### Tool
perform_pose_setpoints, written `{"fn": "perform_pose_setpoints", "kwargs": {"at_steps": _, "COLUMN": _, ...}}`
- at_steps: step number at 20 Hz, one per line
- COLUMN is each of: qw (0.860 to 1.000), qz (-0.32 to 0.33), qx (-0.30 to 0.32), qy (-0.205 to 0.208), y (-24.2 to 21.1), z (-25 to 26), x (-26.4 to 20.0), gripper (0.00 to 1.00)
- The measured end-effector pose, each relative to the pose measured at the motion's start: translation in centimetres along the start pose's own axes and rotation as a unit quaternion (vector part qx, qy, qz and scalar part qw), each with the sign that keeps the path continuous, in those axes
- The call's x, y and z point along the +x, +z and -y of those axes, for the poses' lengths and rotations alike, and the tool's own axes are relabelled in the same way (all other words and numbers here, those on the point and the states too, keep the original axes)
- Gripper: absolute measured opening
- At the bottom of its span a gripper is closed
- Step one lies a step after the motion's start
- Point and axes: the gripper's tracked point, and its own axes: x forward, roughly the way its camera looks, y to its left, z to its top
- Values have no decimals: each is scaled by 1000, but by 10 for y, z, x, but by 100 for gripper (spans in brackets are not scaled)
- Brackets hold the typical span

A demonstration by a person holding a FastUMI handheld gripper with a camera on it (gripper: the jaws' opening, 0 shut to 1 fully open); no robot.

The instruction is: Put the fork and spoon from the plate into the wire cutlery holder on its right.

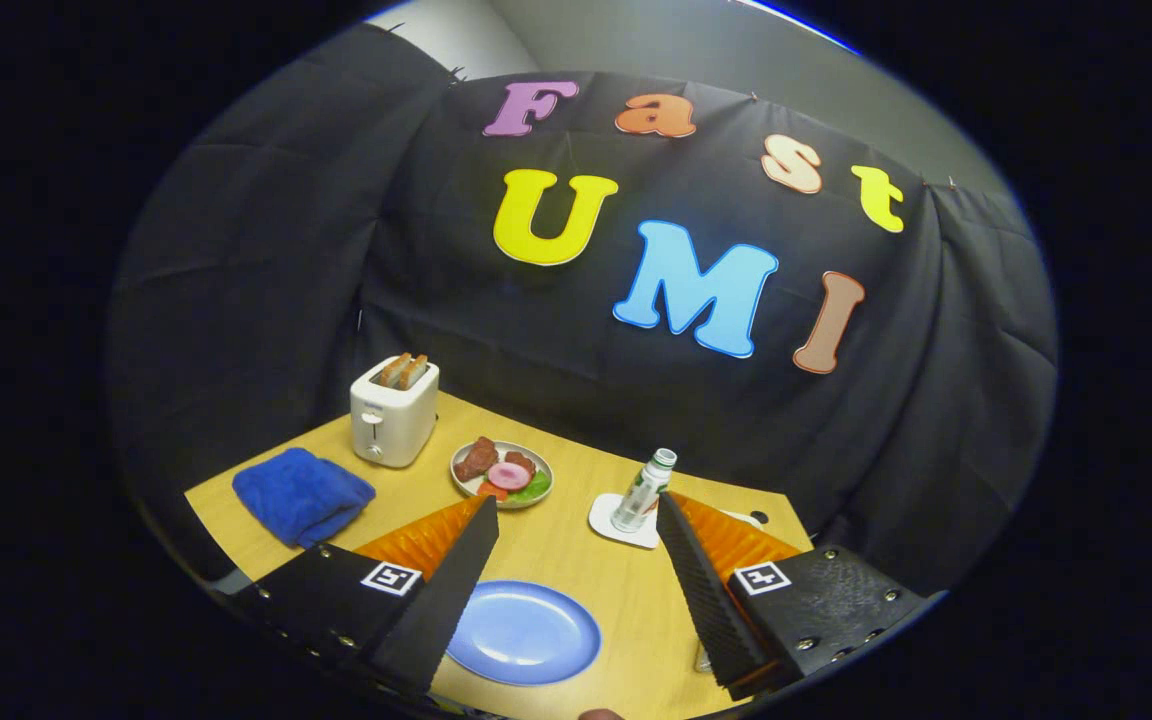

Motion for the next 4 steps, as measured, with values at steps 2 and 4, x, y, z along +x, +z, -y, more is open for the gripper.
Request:
{"fn": "perform_pose_setpoints", "kwargs": {"at_steps": 2, "qw": 999, "qz": 48, "qx": 24, "qy": 7, "y": 13, "z": -16, "x": 5, "gripper": 98}}
{"fn": "perform_pose_setpoints", "kwargs": {"at_steps": 4, "qw": 998, "qz": 56, "qx": 34, "qy": -8, "y": 13, "z": -19, "x": 1, "gripper": 98}}
